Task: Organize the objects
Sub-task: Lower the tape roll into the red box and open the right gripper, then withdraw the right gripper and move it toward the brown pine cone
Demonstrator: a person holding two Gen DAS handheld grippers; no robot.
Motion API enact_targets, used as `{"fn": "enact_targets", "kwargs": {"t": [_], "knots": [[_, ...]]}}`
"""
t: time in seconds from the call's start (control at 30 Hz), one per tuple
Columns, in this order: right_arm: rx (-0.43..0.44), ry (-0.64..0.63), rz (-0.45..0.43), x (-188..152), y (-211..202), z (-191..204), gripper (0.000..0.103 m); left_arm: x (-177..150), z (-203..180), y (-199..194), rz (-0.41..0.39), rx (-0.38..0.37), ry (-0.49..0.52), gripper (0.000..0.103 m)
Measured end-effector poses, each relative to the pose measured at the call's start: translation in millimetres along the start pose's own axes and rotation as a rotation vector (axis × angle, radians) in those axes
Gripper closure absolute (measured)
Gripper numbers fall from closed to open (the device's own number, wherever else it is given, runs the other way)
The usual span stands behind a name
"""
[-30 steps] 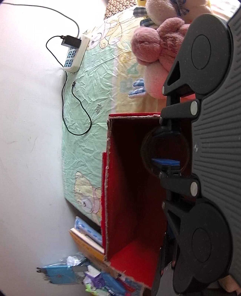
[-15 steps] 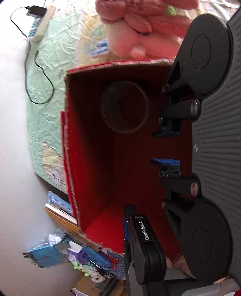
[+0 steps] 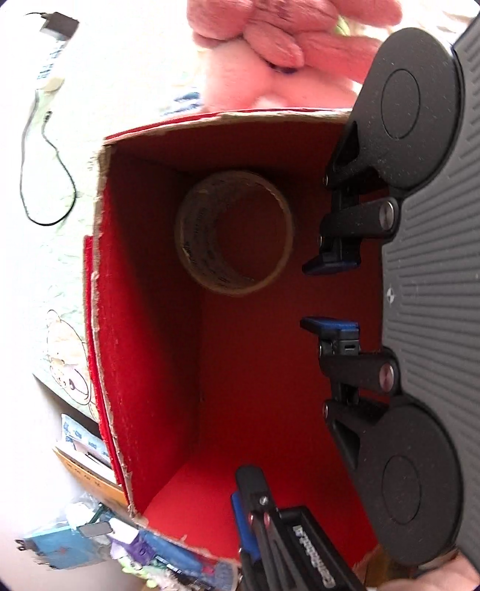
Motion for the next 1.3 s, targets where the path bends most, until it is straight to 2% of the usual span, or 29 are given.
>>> {"fn": "enact_targets", "kwargs": {"t": [0.3, 0.4, 0.6, 0.7, 0.83, 0.93, 1.0, 1.07, 1.1, 1.23, 1.3], "knots": [[0.003, 0.01, 0.009, 6.5, 14.0, 3.2, 0.083, -0.9, -4.6, 0.5, 0.009, 0.008, 0.009, 0.079], [0.023, 0.038, 0.013, 9.6, 18.2, 0.1, 0.083, -1.4, -4.7, 0.8, 0.016, 0.011, 0.007, 0.075], [0.033, 0.013, -0.007, 9.3, 10.4, 3.1, 0.077, 0.2, -6.4, -5.0, 0.004, 0.012, 0.014, 0.07], [0.07, 0.031, -0.037, 9.1, -2.3, 3.7, 0.077, 2.0, -7.1, -9.2, -0.003, 0.012, 0.016, 0.069], [0.117, 0.083, -0.122, 11.6, -27.7, 3.1, 0.077, 4.8, -8.3, -17.6, -0.018, 0.003, 0.016, 0.068], [0.136, 0.083, -0.245, 13.1, -54.1, 3.0, 0.077, 7.0, -10.0, -27.4, -0.041, -0.008, 0.017, 0.066], [0.133, 0.071, -0.327, 12.9, -71.2, 2.5, 0.074, 8.2, -9.9, -33.3, -0.052, -0.009, 0.021, 0.062], [0.131, 0.071, -0.37, 10.7, -82.2, 1.2, 0.065, 8.5, -10.1, -39.1, -0.063, -0.009, 0.029, 0.062], [0.129, 0.085, -0.395, 7.7, -87.8, 2.5, 0.065, 8.7, -10.8, -42.9, -0.073, -0.014, 0.032, 0.062], [0.12, 0.142, -0.575, 4.9, -116.4, -17.4, 0.062, 8.6, -13.6, -64.6, -0.132, -0.061, 0.033, 0.062], [0.118, 0.138, -0.606, 3.6, -128.1, -21.6, 0.061, 6.7, -13.5, -77.4, -0.162, -0.098, 0.033, 0.058]]}}
Point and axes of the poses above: each gripper's, at about its wrist camera, not at the fingertips, and y roughly the way its jaws point, z to its left, x to its top, the point moved 10 cm from there along y, roughly the way its jaws point, and after that the axes turned 10 degrees about -z, right-handed, at the moved point
